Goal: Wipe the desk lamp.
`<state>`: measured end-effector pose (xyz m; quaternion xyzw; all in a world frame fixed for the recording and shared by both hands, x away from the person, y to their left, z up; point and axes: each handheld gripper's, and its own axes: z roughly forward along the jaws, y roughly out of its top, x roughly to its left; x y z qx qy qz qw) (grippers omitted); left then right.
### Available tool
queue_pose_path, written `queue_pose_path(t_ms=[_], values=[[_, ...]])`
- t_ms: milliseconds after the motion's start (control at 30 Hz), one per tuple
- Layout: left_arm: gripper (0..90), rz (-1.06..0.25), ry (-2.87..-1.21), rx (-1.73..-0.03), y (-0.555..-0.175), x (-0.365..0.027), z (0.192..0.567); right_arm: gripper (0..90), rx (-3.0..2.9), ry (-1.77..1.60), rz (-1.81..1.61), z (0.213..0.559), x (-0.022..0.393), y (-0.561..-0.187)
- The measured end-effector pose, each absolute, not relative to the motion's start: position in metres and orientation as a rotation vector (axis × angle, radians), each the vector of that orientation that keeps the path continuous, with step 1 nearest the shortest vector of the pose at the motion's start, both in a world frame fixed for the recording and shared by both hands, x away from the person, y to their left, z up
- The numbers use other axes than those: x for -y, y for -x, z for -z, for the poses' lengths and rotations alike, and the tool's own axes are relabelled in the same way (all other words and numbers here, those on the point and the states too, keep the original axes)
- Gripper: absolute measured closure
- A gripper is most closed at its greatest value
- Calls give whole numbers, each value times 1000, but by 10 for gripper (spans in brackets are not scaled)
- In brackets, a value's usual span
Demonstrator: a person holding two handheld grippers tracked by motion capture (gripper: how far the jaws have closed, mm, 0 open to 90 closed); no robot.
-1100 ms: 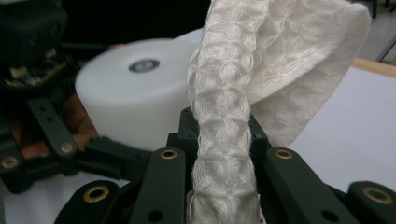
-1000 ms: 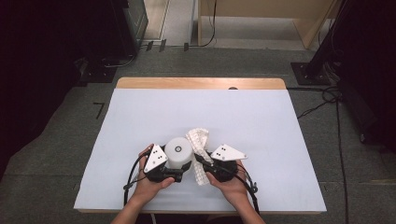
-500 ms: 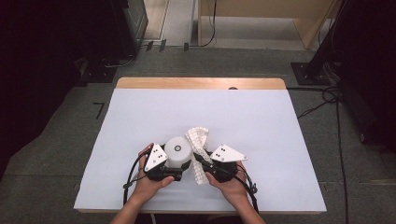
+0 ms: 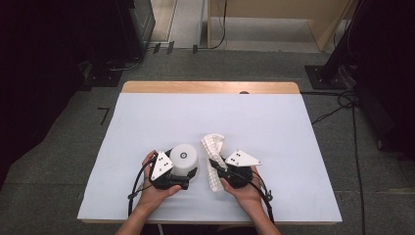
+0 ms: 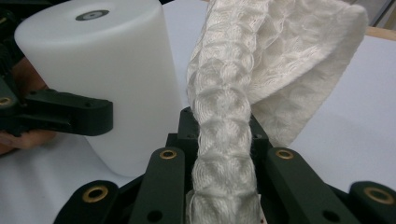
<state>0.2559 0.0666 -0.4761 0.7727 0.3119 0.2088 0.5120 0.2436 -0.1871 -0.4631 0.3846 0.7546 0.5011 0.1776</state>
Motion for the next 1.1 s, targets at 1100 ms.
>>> queue_pose_path(t_ms=[1100], values=[[89, -448, -1787, -757, -249, -69, 464, 751, -2238, -1067, -1391, 482, 164, -242]])
